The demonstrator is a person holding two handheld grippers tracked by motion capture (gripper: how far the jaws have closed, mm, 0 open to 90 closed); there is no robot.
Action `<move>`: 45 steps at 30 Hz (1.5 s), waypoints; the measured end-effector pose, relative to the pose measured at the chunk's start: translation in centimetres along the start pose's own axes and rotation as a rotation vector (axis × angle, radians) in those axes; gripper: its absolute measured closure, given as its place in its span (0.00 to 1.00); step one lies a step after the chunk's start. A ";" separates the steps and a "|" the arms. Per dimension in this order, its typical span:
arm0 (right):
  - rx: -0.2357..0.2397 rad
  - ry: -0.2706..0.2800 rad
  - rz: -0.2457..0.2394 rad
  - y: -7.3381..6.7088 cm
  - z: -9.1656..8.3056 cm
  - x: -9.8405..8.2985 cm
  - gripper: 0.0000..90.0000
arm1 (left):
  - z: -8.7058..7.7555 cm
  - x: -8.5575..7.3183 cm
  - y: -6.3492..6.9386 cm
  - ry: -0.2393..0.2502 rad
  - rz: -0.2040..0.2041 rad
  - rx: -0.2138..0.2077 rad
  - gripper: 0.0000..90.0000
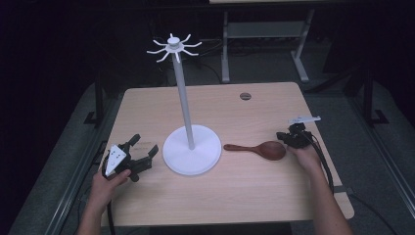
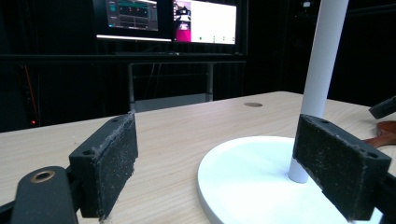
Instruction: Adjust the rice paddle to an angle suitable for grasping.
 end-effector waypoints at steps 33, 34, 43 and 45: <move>0.089 -0.074 -0.054 -2.8 -1.7 -3.3 1.00 | 0.0 0.0 0.0 -0.005 0.009 0.000 0.15; 0.090 -0.075 -0.060 -2.9 -1.8 -3.4 1.00 | -0.1 0.0 -0.1 -0.009 0.015 0.001 0.15; 0.124 -0.075 -0.083 -3.9 -2.9 -4.8 1.00 | -0.1 0.0 -0.1 -0.009 0.014 0.001 0.15; 0.133 -0.072 -0.083 -4.0 -3.1 -5.0 1.00 | -0.1 0.0 -0.1 -0.010 0.016 0.001 0.15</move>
Point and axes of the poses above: each handheld gripper's, and its own axes: z roughly forward along the jaws, x roughly out of its top, y roughly to its right, the point moved 5 cm from there along z, roughly forward along the jaws, and after that the axes turned 5 degrees about -y, right-handed, at the moved point
